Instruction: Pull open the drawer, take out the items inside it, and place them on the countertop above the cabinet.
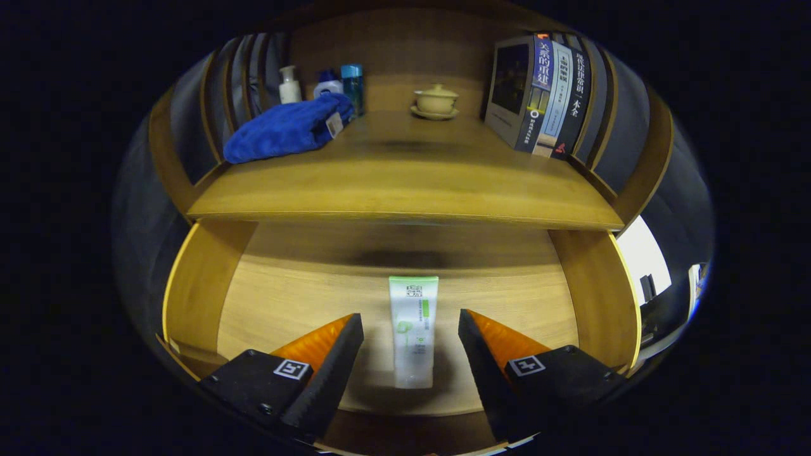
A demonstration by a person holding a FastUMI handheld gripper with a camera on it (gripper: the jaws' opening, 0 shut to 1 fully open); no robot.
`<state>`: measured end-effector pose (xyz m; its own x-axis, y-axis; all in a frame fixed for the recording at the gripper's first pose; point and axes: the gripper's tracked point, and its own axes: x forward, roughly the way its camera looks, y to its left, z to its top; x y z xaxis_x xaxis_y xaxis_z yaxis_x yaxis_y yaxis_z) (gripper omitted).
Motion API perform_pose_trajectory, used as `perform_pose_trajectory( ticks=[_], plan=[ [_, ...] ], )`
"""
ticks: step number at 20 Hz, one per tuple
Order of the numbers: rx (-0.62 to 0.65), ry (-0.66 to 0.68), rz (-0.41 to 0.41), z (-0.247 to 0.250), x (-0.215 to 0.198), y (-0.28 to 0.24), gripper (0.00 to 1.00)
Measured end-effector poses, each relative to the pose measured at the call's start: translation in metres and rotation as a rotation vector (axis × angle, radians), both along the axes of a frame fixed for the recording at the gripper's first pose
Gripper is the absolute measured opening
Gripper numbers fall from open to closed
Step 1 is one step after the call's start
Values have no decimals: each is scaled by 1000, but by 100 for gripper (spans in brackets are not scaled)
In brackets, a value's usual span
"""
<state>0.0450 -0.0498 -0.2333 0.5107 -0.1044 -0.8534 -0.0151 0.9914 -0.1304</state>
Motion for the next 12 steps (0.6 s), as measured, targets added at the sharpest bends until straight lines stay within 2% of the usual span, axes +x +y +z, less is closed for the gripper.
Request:
perform_pose_trajectory(
  ticks=[3, 7, 12],
  plan=[
    [5, 69, 0, -15, -4, 0, 98],
    [-4, 138, -11, -30, -13, -4, 93],
    [2, 207, -31, -45, -25, -4, 67]
  ],
)
